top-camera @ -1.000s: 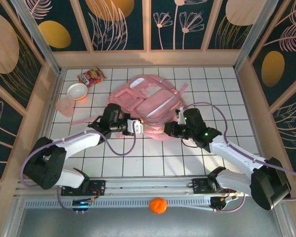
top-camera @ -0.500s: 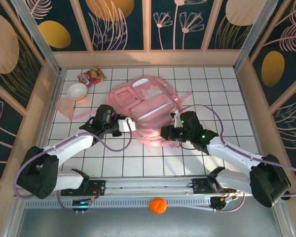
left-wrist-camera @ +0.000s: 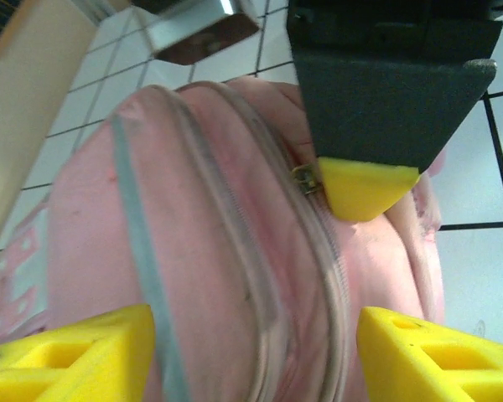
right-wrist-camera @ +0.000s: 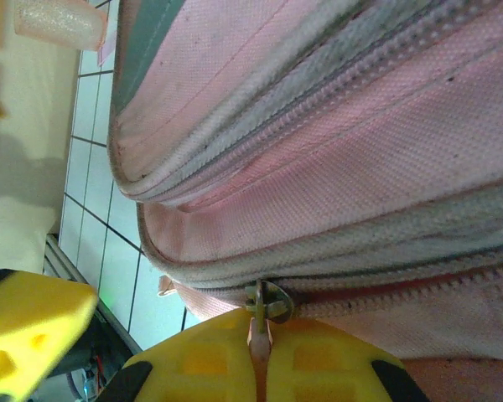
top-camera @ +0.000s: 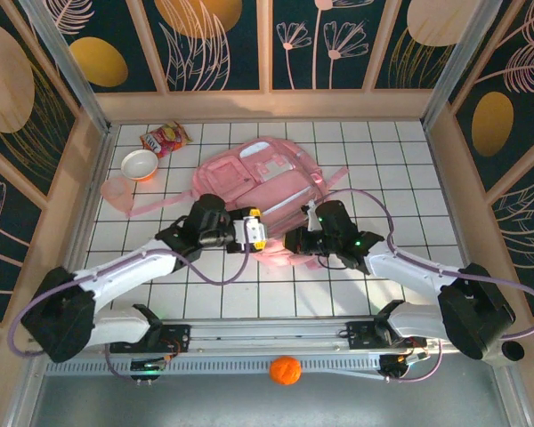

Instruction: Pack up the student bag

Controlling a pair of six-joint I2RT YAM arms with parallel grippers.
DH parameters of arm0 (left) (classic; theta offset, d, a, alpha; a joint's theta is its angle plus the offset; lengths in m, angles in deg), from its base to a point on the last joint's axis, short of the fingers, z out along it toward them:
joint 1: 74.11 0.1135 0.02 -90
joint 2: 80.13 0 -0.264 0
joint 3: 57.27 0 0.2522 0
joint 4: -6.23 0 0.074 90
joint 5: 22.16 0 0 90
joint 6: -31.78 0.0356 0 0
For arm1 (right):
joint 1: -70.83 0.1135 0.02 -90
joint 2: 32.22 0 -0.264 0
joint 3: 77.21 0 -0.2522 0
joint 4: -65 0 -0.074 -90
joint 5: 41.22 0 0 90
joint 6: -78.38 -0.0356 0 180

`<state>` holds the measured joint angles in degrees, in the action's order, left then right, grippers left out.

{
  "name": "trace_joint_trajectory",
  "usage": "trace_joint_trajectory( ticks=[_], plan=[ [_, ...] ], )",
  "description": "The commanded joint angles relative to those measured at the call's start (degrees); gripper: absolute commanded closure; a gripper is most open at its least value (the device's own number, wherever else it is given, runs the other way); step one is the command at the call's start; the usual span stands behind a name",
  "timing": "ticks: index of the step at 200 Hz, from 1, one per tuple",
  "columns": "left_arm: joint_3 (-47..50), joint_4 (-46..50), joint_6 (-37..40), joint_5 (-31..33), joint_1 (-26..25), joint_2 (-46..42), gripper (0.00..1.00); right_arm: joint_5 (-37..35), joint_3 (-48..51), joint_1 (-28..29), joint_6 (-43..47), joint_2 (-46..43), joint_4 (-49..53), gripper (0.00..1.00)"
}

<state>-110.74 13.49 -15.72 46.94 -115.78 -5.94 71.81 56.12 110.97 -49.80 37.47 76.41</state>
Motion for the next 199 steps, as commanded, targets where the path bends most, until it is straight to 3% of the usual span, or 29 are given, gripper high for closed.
trace_joint_trajectory(
  ticks=[1, 31, 48, 64, 80, 113, 130, 146, 167, 179, 189, 199],
  plan=[
    [-3.68, -1.16, -1.53, -0.04, -1.36, 5.09, 0.37, 0.09, -1.99, 0.38, 1.18, -0.15, -0.99, 1.00],
    [-5.52, -1.41, -0.96, -1.66, -2.31, 9.91, 0.36, 0.00, -1.56, 0.29, 1.00, -1.34, -1.22, 1.00],
    [-5.80, -0.79, -0.40, -2.18, -2.53, 11.34, 0.42, 0.09, -1.72, 0.29, 1.16, -1.66, -1.08, 1.00],
    [-5.76, 1.27, 1.65, -0.71, -2.49, 11.94, 0.65, 0.16, -1.80, -0.29, 1.68, -2.00, -0.37, 1.00],
    [-4.29, 2.64, 3.89, 3.78, -2.32, 11.08, 1.00, 0.26, -1.81, -1.79, 2.71, -2.83, 1.83, 1.00],
    [-1.18, 10.54, 8.82, 0.88, 5.83, 4.40, 1.00, 1.94, 0.07, -7.79, 5.58, -7.47, 6.27, 1.00],
    [0.86, 14.54, 13.13, 4.80, 8.63, 0.41, 1.00, 1.24, 0.45, -10.30, 6.35, -8.72, 8.35, 1.00],
    [1.97, 17.13, 14.69, 10.07, 10.30, -1.64, 1.00, 2.01, -0.22, -9.64, 6.50, -7.02, 8.20, 1.00],
    [2.00, 18.59, 13.66, 11.99, 12.05, -3.39, 1.00, 1.96, -1.03, -5.91, 5.76, -3.95, 5.28, 1.00],
    [1.28, 17.96, 11.41, 9.80, 12.05, -4.90, 0.80, 1.67, -1.78, -4.62, 5.58, -2.83, 4.51, 1.00],
    [0.24, 16.93, 8.80, 4.45, 12.02, -6.29, 0.61, 1.75, -2.07, -4.17, 5.41, -2.42, 3.59, 1.00],
    [-0.27, 14.14, 5.75, -1.95, 11.62, -7.48, 0.49, 2.18, -2.25, -4.07, 5.22, -2.27, 2.70, 1.00]
  ],
)
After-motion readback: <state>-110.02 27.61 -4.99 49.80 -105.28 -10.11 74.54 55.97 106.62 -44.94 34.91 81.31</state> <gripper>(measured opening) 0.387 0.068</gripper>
